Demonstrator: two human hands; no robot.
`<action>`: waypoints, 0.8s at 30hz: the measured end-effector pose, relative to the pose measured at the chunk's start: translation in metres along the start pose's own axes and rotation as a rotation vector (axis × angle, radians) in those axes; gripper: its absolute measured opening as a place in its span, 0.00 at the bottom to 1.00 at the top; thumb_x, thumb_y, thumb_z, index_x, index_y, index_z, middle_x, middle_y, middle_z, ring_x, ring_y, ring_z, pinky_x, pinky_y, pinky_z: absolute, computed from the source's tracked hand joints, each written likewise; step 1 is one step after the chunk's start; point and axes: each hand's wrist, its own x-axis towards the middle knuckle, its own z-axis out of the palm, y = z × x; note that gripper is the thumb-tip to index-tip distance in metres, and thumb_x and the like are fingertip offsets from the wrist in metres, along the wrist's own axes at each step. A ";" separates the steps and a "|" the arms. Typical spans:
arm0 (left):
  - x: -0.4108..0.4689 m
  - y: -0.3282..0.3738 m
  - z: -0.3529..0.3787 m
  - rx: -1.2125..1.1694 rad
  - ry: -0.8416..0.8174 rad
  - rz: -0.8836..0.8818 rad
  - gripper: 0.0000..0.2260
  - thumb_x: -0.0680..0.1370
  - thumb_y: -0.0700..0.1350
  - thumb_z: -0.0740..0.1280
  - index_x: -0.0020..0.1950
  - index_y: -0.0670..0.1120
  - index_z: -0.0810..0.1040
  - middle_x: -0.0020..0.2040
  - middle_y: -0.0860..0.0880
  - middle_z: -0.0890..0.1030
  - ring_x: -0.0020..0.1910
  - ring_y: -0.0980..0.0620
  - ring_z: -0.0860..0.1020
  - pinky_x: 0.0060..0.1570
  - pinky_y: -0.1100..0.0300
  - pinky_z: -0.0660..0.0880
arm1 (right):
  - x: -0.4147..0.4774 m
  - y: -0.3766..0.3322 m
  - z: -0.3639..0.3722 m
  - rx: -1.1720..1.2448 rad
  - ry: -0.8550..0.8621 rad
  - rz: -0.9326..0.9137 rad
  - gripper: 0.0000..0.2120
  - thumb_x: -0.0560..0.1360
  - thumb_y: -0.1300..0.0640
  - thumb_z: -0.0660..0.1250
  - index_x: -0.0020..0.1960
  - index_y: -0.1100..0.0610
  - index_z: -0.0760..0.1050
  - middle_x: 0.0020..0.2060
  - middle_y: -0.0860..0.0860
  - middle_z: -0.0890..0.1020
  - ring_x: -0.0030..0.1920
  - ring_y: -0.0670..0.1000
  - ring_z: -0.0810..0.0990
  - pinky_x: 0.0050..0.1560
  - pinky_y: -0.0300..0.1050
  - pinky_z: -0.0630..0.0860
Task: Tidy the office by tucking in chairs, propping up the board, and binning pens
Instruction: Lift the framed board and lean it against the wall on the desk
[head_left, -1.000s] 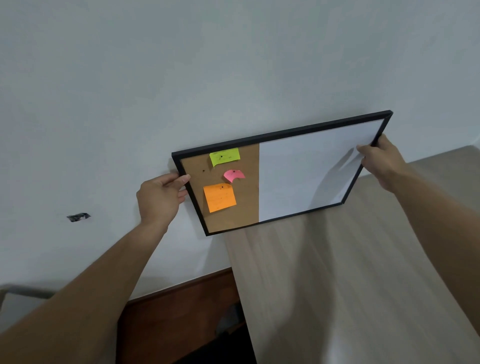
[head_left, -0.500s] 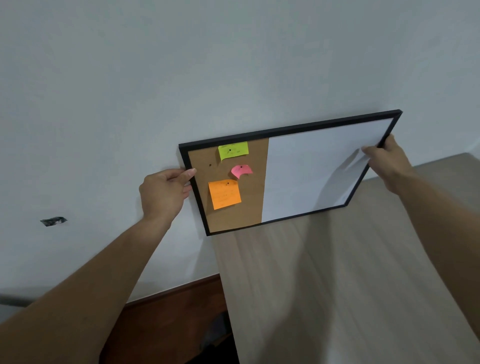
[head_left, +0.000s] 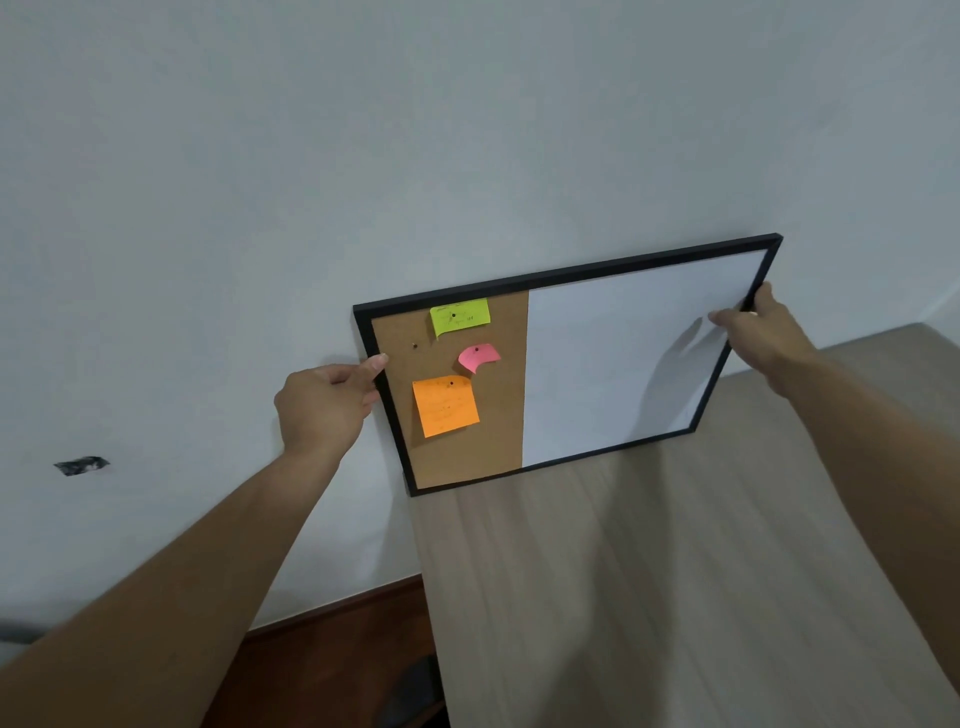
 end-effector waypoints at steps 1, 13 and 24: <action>-0.001 -0.001 0.001 0.006 -0.006 -0.004 0.18 0.75 0.67 0.76 0.45 0.53 0.88 0.39 0.53 0.90 0.45 0.53 0.90 0.61 0.46 0.85 | -0.001 -0.003 0.002 -0.006 -0.009 -0.001 0.48 0.74 0.39 0.70 0.86 0.47 0.50 0.83 0.50 0.65 0.77 0.58 0.72 0.77 0.60 0.68; -0.008 -0.004 0.005 0.092 -0.021 0.010 0.19 0.78 0.70 0.70 0.43 0.56 0.86 0.42 0.51 0.90 0.47 0.53 0.89 0.63 0.46 0.84 | -0.003 -0.014 0.012 -0.048 -0.063 -0.041 0.48 0.83 0.47 0.68 0.87 0.54 0.38 0.86 0.52 0.55 0.84 0.58 0.60 0.80 0.54 0.60; -0.034 0.004 0.009 0.268 -0.107 0.020 0.38 0.79 0.73 0.64 0.76 0.45 0.79 0.70 0.46 0.83 0.72 0.46 0.79 0.65 0.54 0.71 | -0.022 -0.004 0.006 -0.108 -0.040 -0.015 0.52 0.81 0.40 0.69 0.87 0.56 0.37 0.87 0.56 0.50 0.85 0.60 0.56 0.82 0.61 0.58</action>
